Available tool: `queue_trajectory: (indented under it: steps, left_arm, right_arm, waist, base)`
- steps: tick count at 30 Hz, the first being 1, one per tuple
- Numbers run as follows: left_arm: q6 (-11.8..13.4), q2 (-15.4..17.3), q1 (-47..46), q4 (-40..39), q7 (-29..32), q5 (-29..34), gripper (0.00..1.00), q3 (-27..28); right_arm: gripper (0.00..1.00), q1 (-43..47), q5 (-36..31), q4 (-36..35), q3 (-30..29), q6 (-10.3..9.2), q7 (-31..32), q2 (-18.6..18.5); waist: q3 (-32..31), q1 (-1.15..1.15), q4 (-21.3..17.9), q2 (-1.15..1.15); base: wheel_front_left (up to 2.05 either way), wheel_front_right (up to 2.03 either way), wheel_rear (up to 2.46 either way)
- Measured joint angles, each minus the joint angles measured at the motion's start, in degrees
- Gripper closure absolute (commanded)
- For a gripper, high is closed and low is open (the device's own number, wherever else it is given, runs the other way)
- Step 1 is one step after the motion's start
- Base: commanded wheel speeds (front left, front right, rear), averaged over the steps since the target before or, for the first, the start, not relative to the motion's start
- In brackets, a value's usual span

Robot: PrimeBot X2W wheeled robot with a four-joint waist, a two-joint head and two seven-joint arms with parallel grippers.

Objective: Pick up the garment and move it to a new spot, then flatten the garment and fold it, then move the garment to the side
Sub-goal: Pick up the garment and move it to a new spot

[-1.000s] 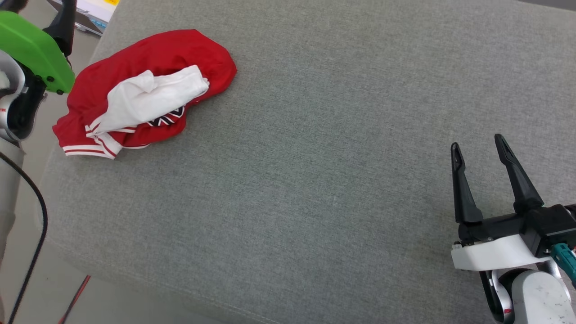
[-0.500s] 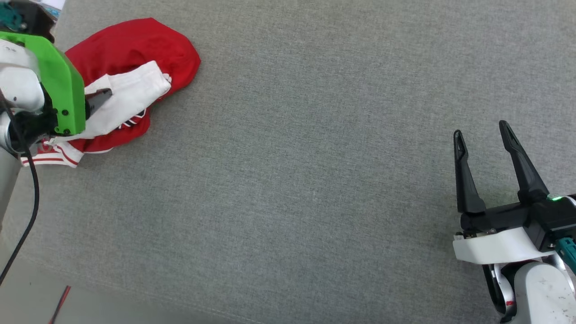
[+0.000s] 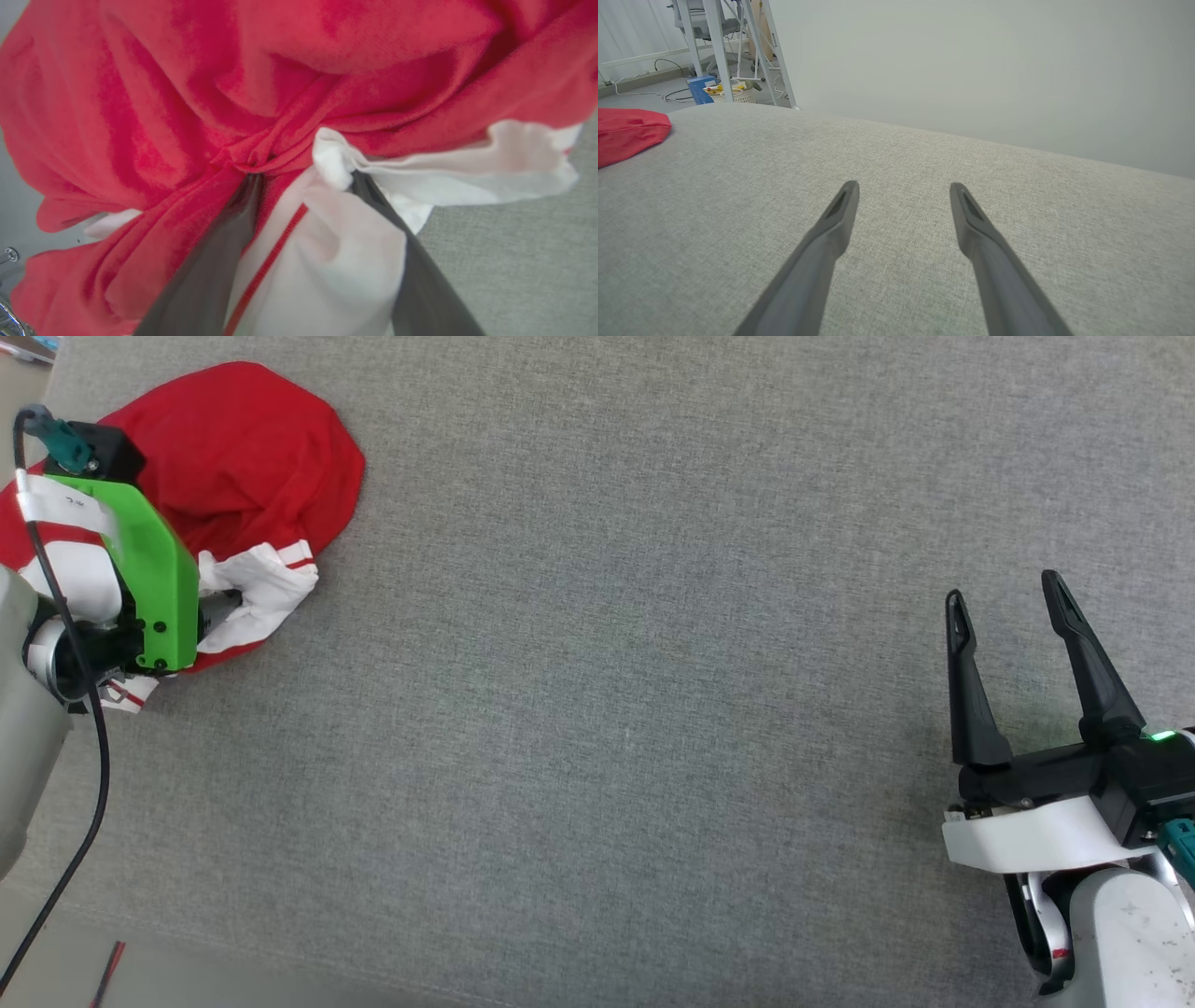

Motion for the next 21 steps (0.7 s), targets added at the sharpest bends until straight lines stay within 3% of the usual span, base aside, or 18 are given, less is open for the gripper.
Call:
queue_trajectory:
  steps: [1,8,17,21]
  left_arm:
    - [0.0,0.1,-0.2,0.0,-0.5,0.0,1.0,-0.7]
    - [0.0,1.3,-1.1,-2.2,-7.2,-0.8,1.0,-5.6]
    - [0.0,7.8,-8.7,-10.6,-14.9,-0.4,1.0,-10.8]
    - [0.0,9.2,-12.5,-15.1,-16.3,1.0,1.0,-13.4]
  right_arm:
    - [0.0,0.0,0.0,0.0,-0.1,0.0,0.0,0.0]
    - [0.0,0.1,0.9,1.3,0.4,0.0,0.0,0.0]
    - [0.0,1.5,4.2,2.7,0.7,0.0,0.0,0.1]
    - [0.0,2.2,5.1,3.0,0.7,0.0,0.0,0.1]
  waist:
    - [-0.1,0.0,0.1,0.0]
    - [-2.7,0.0,0.8,-0.01]
    - [-8.4,0.0,1.4,0.0]
    - [-10.5,0.0,1.3,-0.01]
  base:
    - [0.0,0.0,0.0]
    - [0.0,0.0,0.0]
    - [0.0,0.0,0.0]
    - [0.0,0.0,0.0]
